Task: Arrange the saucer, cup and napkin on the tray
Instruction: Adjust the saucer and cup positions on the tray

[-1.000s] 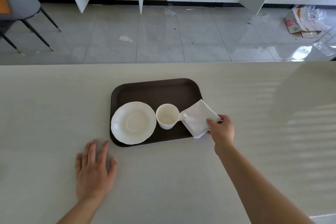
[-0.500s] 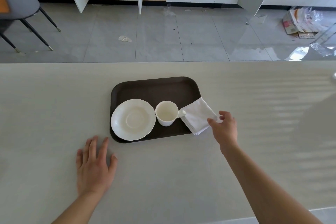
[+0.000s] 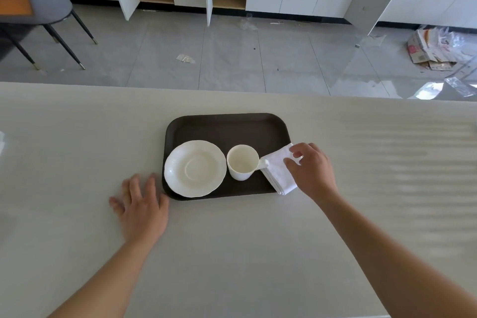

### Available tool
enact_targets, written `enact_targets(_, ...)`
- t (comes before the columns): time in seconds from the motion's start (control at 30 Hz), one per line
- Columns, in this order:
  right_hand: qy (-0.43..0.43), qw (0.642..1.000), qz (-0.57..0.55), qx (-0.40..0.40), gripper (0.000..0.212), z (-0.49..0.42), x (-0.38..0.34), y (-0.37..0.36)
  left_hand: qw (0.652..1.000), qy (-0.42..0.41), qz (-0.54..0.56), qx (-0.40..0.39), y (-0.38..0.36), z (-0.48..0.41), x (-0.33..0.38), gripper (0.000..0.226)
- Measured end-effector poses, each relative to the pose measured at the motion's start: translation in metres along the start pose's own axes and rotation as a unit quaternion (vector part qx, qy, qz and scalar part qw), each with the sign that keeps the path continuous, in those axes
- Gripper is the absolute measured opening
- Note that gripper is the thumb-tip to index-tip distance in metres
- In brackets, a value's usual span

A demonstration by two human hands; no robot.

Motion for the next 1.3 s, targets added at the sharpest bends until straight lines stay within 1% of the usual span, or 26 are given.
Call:
enact_targets(0.2,0.055,0.998,0.017,-0.025,0.018,-0.037,-0.056,0.006,0.999,0.005,-0.031,-0.003,-0.007,-0.001,-0.002,0.058)
enact_targets(0.3,0.082,0.994,0.027,-0.071,0.019,-0.055,-0.086,-0.003,0.999,0.012,-0.035,-0.004,-0.007,-0.001,-0.001,0.058)
enact_targets(0.4,0.101,0.984,0.055,-0.137,0.023,-0.073,-0.112,-0.023,0.999,0.016,-0.037,-0.007,-0.006,0.0,0.001,0.058)
enact_targets(0.5,0.118,0.962,0.11,-0.22,0.028,-0.09,-0.134,-0.052,0.999,0.022,-0.042,-0.011,-0.006,0.0,0.001,0.053)
enact_targets(0.63,0.107,0.909,0.217,-0.339,0.037,-0.109,-0.147,-0.088,0.999,0.025,-0.045,-0.005,-0.008,-0.001,-0.002,0.054)
enact_targets(0.7,0.103,0.891,0.238,-0.372,0.036,-0.116,-0.147,-0.099,0.998,0.024,-0.052,0.005,-0.008,-0.002,-0.003,0.052)
enact_targets(0.77,0.1,0.887,0.233,-0.386,0.028,-0.122,-0.146,-0.106,0.998,0.024,-0.054,0.01,-0.007,-0.002,-0.003,0.056)
enact_targets(0.9,0.088,0.89,0.192,-0.404,0.013,-0.13,-0.141,-0.116,0.998,0.027,-0.055,0.005,-0.006,-0.003,-0.002,0.06)
enact_targets(1.03,0.099,0.892,0.171,-0.407,0.004,-0.132,-0.142,-0.118,0.998,0.039,-0.051,-0.012,-0.007,-0.004,-0.002,0.053)
enact_targets(1.17,0.103,0.893,0.16,-0.408,0.015,-0.131,-0.144,-0.12,0.998,0.043,-0.047,-0.02,-0.007,-0.003,-0.003,0.055)
enact_targets(1.3,0.108,0.899,0.148,-0.397,0.014,-0.131,-0.143,-0.121,0.998,0.043,-0.052,-0.013,-0.007,-0.003,-0.004,0.056)
Point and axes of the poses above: each hand's wrist, its own z-axis away from the middle knuckle, its own y-axis out of the back of the hand, x = y × z, the point moved 5 cm from there along -z, towards the middle knuckle, and after that the axes turned 15 degrees about -x, right-handed, at the moved point
